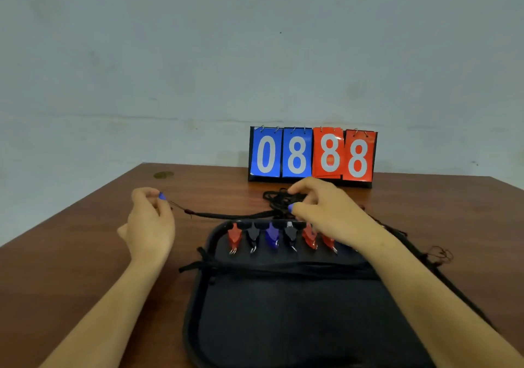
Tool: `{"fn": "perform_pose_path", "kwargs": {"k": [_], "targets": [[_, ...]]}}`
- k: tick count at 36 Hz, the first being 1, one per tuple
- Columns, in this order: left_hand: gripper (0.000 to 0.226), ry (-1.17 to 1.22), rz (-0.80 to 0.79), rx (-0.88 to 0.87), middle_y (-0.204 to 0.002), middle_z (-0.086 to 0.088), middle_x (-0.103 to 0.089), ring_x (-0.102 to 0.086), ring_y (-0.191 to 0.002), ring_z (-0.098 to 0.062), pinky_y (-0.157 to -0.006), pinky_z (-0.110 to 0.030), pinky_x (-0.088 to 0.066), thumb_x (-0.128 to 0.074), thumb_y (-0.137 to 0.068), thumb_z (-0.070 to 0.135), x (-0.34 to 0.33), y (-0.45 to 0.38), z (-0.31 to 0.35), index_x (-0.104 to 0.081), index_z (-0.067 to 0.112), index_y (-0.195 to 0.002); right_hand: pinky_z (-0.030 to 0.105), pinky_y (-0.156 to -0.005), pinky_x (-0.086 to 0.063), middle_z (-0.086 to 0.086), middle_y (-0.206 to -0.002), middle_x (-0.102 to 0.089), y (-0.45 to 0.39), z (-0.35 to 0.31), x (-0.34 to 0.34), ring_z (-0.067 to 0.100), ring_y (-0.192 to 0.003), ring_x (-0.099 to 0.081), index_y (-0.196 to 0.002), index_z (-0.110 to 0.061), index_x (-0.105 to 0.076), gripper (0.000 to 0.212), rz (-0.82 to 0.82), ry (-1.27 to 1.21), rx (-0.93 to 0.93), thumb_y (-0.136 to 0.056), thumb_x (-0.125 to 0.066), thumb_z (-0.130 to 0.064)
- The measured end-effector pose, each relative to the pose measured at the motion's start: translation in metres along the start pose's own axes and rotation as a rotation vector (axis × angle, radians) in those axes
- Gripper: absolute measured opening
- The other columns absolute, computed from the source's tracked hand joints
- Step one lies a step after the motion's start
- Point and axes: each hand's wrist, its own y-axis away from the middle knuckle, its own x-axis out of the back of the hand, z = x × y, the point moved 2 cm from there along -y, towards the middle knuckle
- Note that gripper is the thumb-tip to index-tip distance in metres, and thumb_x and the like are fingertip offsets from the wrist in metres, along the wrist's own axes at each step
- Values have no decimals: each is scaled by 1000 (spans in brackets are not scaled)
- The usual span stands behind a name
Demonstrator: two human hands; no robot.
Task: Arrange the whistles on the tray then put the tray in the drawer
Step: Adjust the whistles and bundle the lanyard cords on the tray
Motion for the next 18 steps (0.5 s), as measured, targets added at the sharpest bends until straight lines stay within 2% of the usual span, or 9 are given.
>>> {"fn": "perform_pose_path", "kwargs": {"k": [4,7,9,12,15,18], "targets": [[17,-1,-33,-148,-84,6,-60,-53,-78,-17,-99,-36,-24,-41,-95,16,-1,6,11,-44,16,-111,34,-80,-53,-6,-87,-62,-16,-26,-40,7,-71,-58,-130,-32,-45,44,-103,-17,102,-88,-57,-26],[15,-78,-129,-420,-80,10,-62,-56,-78,-12,-85,-25,-18,-43,-94,20,2,16,24,-45,32,-102,39,-87,-51,-5,-97,-60,-20,-36,-67,11,-87,-58,-137,-34,-37,55,-116,46,178,-87,-56,-24],[15,-87,-198,-586,-78,12,-63,-55,-77,-1,-83,-21,-18,-41,-91,28,6,27,30,-48,36,-102,41,-91,-47,-1,-109,-55,-18,-37,-78,17,-100,-55,-140,-35,-32,57,-91,113,210,-89,-55,-27],[22,17,-254,-695,-79,17,-62,-50,-88,8,-88,-8,-17,-36,-88,39,10,38,34,-47,39,-107,39,-91,-47,-2,-111,-53,-13,-33,-83,16,-103,-53,-137,-32,-39,49,-60,94,235,-91,-54,-31],[21,74,-250,-757,-81,19,-60,-52,-86,4,-92,-5,-18,-38,-89,37,11,41,38,-42,43,-109,36,-88,-49,-8,-102,-59,-11,-31,-80,8,-95,-55,-116,-29,-59,27,10,58,256,-90,-54,-32],[23,110,-263,-774,-83,25,-57,-51,-89,5,-90,-6,-22,-41,-88,35,13,42,43,-40,46,-108,35,-85,-50,-11,-100,-62,-10,-30,-77,5,-91,-57,-106,-29,-63,19,50,17,241,-89,-56,-31]]}}
